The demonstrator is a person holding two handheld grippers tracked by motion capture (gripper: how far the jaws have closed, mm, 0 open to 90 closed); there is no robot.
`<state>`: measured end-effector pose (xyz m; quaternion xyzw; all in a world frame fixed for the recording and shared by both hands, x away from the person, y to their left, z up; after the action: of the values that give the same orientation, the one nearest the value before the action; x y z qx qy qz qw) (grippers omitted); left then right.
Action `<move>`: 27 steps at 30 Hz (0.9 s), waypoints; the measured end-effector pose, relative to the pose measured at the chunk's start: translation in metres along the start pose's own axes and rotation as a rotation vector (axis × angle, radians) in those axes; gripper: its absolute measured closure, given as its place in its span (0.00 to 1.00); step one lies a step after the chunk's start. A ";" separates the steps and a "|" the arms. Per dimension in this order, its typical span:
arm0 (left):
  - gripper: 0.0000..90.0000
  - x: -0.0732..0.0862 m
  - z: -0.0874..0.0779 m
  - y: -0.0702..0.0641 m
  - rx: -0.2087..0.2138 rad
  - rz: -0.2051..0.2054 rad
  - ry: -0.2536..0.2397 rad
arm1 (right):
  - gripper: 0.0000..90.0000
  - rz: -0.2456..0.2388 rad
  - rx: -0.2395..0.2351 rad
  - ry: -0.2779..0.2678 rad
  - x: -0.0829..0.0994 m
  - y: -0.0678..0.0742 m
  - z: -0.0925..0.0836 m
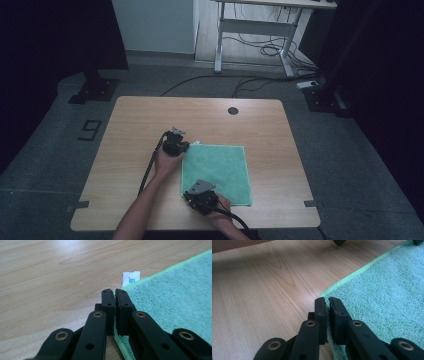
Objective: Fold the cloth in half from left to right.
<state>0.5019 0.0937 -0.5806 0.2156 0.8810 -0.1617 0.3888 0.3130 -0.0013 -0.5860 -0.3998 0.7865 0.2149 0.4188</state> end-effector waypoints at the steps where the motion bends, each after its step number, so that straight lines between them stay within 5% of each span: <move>1: 0.96 -0.001 -0.002 0.000 0.002 0.001 -0.006 | 0.94 0.005 -0.004 -0.001 0.000 0.000 -0.001; 27: 0.97 -0.036 -0.057 -0.004 0.004 0.020 -0.120 | 0.94 0.053 -0.012 -0.128 -0.029 0.012 -0.022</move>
<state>0.4867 0.1069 -0.5161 0.2151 0.8535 -0.1721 0.4423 0.3028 0.0041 -0.5497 -0.3670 0.7671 0.2557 0.4599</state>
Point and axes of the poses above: each handheld gripper's, and its own axes: z roughly forward along the jaws, x roughly out of its underside, y roughly to its left, the point moved 6 cm from there along z, roughly forward along the jaws, and after that the axes turned 5 degrees about -y, right-handed, at the moved point
